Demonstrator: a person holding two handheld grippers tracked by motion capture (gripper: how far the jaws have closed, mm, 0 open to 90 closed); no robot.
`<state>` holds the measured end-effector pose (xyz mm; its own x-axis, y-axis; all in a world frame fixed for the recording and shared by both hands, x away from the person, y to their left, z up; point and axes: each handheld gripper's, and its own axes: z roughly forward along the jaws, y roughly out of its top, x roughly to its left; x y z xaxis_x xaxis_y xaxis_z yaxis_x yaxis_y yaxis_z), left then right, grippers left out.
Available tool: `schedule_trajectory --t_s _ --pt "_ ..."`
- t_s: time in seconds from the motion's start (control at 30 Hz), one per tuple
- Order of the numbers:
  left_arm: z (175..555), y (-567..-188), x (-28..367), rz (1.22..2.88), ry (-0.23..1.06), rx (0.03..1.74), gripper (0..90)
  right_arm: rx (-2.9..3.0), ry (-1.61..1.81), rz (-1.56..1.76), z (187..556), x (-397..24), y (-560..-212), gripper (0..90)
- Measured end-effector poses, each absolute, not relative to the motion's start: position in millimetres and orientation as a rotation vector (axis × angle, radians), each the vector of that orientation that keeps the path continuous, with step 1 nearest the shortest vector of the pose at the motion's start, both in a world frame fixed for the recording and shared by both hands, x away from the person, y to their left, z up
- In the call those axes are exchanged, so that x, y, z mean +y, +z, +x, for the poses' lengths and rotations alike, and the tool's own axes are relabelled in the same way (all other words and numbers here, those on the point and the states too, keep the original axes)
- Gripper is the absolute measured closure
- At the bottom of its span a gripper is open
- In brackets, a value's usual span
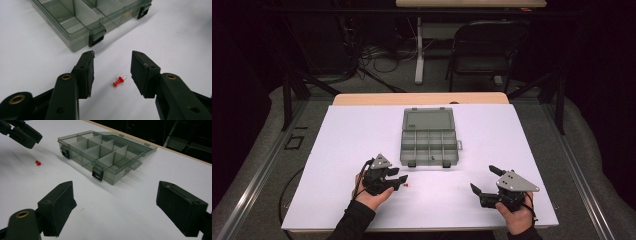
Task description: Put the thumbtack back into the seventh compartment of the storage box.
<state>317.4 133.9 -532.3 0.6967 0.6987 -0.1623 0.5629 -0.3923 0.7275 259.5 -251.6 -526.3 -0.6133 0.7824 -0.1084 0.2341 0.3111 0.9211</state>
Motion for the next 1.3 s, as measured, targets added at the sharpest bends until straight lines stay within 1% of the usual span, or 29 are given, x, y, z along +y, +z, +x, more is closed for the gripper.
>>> schedule_trajectory --t_s 0.73,1.3 --pt "315 -552 126 2.157 0.172 0.914 66.5 2.033 1.287 0.893 260 -252 -527 14.5" --pt "315 -560 122 2.185 0.173 0.905 76.0 2.046 1.286 0.893 260 -252 -527 14.7"
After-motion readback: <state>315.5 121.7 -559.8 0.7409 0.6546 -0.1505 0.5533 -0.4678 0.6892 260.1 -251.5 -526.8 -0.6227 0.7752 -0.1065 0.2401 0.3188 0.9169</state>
